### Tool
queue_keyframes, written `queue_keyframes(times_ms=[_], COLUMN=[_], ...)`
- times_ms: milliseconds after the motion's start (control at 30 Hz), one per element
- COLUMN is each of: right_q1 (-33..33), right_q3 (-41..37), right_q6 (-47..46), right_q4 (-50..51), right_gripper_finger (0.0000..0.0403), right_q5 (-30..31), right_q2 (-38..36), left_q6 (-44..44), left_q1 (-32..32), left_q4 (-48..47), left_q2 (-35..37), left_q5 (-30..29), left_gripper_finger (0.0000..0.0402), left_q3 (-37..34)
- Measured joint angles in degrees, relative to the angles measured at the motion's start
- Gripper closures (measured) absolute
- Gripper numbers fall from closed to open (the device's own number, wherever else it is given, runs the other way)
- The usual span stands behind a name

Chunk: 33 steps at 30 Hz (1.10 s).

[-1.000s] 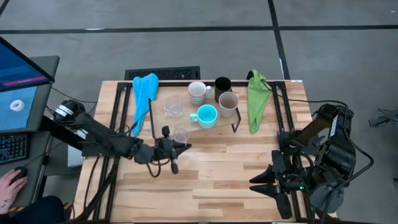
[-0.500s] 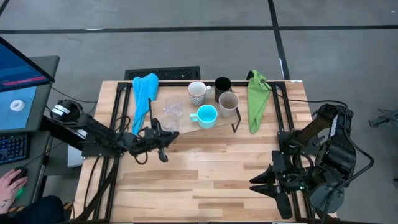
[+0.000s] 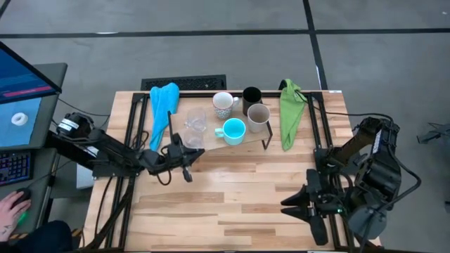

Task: Stack small to large cups/mugs on shelf
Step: Put the transparent mug on the shelf

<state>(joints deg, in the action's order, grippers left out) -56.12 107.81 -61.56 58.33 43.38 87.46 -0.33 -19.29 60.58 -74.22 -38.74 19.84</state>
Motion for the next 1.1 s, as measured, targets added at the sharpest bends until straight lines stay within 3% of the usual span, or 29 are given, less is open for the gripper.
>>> queue_keyframes(times_ms=[367,1100], right_q1=[0.0,0.0], right_q3=[0.0,0.0], right_q6=[0.0,0.0], right_q4=[0.0,-0.2], right_gripper_finger=[0.0277,0.0277], right_q5=[0.0,0.0], right_q2=[0.0,0.0], left_q6=[-2.0,-2.5], left_q1=[3.2,4.0], left_q4=[-0.9,-1.8], left_q2=[0.0,0.0], left_q5=[2.8,2.5], left_gripper_finger=[0.0401,0.0401], left_q3=[0.0,0.0])
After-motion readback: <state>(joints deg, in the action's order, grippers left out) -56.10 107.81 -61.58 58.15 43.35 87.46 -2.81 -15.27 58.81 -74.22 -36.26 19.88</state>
